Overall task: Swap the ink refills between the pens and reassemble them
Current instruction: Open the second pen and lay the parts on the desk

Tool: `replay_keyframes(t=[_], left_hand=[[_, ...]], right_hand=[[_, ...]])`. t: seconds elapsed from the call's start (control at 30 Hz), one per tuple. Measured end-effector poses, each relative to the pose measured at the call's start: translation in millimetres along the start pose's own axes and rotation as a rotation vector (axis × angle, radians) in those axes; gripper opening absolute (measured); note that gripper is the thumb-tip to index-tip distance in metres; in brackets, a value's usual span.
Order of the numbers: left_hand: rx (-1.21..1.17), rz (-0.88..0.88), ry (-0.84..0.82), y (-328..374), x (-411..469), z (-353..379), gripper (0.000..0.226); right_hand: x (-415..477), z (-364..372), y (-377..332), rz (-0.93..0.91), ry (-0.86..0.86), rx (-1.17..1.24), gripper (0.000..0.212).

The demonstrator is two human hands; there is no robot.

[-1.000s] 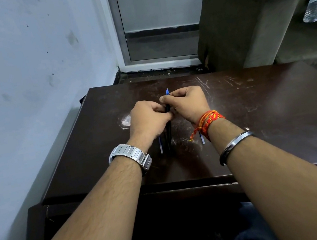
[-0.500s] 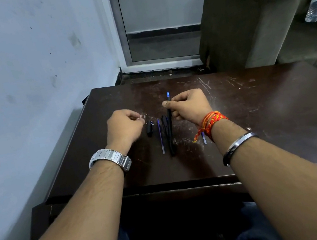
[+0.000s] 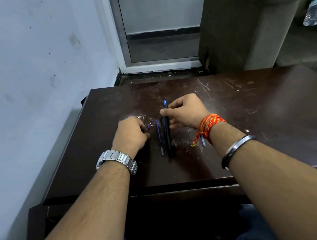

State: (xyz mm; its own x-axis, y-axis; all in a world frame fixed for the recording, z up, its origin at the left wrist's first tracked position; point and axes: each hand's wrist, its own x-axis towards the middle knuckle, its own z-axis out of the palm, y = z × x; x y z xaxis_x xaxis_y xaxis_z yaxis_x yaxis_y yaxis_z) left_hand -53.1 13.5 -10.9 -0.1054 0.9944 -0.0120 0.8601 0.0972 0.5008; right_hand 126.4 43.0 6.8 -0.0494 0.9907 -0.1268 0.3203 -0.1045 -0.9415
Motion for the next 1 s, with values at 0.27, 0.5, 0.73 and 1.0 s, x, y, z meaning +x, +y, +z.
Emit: replay_keyframes(t=[0.27,0.5,0.73,1.0], left_hand=[[-0.617,-0.128,0.237,3,10,3,0.023],[-1.128,-0.093,0.164,16,13,-3,0.041],[-1.112,-0.064,0.104,17,11,-2,0.035],[-1.079,-0.061,0.058,18,10,-1,0.036]], right_hand=[[-3,5,-1,-0.035,-0.136,-0.026,0.02],[-11,4,-7,0.007,-0.284,-0.025,0.017],[-14,7,-9,-0.013,-0.32,-0.044,0.014],[-12,5,-8,-0.026,-0.288,-0.038,0.016]])
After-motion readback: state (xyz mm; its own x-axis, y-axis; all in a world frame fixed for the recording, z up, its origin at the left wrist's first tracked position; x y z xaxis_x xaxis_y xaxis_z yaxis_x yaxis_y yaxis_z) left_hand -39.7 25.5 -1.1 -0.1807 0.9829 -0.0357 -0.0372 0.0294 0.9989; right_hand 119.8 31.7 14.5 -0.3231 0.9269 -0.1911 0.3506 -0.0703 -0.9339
